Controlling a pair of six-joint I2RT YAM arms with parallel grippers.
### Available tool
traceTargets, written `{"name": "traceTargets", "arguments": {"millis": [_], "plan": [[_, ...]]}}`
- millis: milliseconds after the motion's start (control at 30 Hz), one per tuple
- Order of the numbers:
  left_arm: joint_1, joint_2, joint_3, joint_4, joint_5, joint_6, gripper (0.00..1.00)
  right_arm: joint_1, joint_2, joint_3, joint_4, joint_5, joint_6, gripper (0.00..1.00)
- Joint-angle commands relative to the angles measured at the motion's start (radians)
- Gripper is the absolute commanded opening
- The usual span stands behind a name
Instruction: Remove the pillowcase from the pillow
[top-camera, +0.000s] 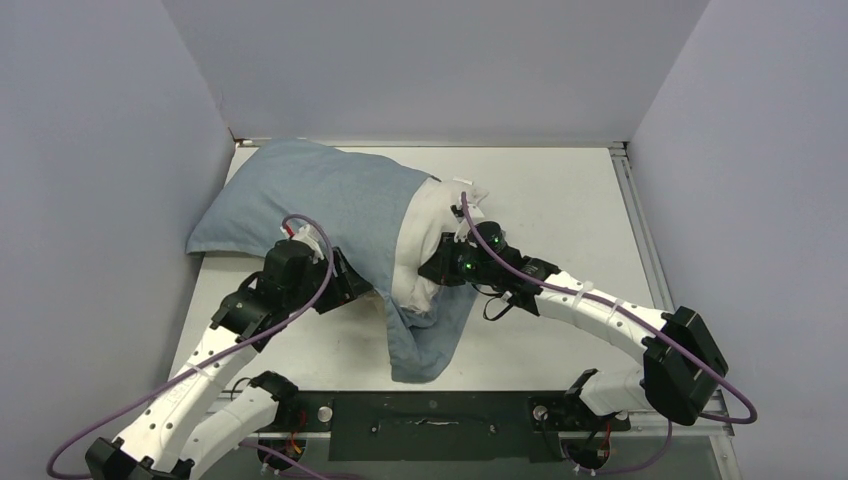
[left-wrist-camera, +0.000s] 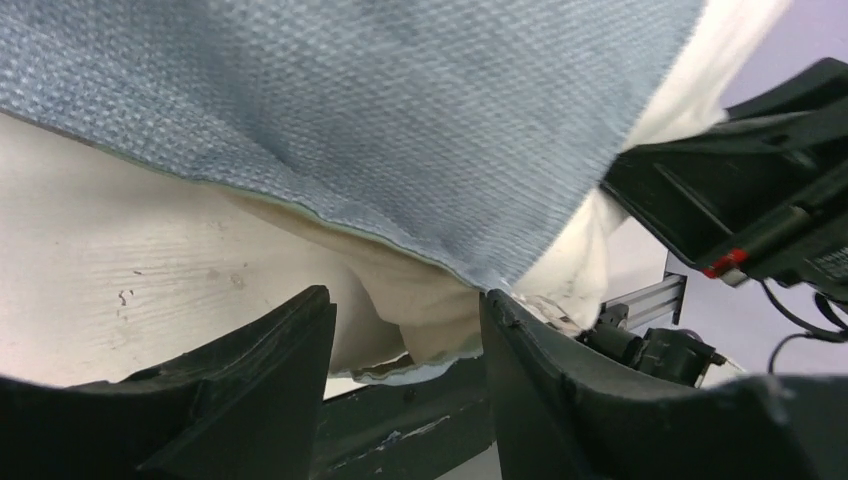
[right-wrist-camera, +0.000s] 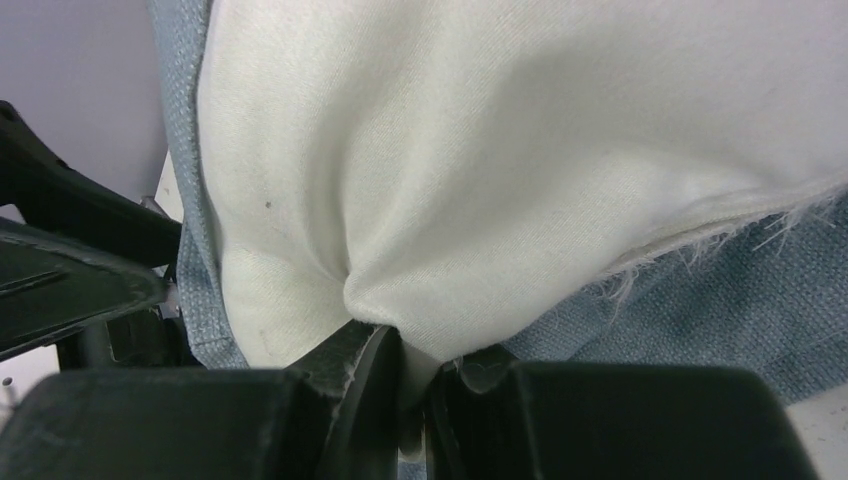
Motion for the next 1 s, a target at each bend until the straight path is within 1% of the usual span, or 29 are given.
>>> {"name": "traceTargets", "arguments": {"millis": [0, 133, 233, 400, 633, 833, 967], "plan": [[-0.007, -0.034, -0.070, 0.205, -0.043, -0.120, 0.52, -0.007, -0.017, 0.029, 0.107, 0.001, 0.003, 0.05], [-0.007, -0.027, -0.122, 0.292, -0.086, -0.169, 0.43, -0.007, -0.028, 0.018, 0.111, 0.007, 0.012, 0.05], [-0.007, -0.027, -0.146, 0.344, -0.115, -0.198, 0.39, -0.007, -0.040, 0.010, 0.108, 0.013, 0.010, 0.05], [-0.008, -0.060, -0.152, 0.380, -0.125, -0.232, 0.40, -0.007, -0.062, -0.004, 0.095, 0.024, 0.009, 0.05], [-0.019, -0.054, -0.168, 0.380, -0.126, -0.268, 0.42, -0.006, -0.082, -0.014, 0.087, 0.032, 0.006, 0.05], [-0.034, -0.060, -0.196, 0.356, -0.153, -0.286, 0.39, -0.007, -0.098, -0.018, 0.077, 0.037, 0.001, 0.05], [-0.065, -0.061, -0.200, 0.318, -0.178, -0.294, 0.39, -0.009, -0.110, -0.023, 0.064, 0.046, -0.008, 0.05]]}}
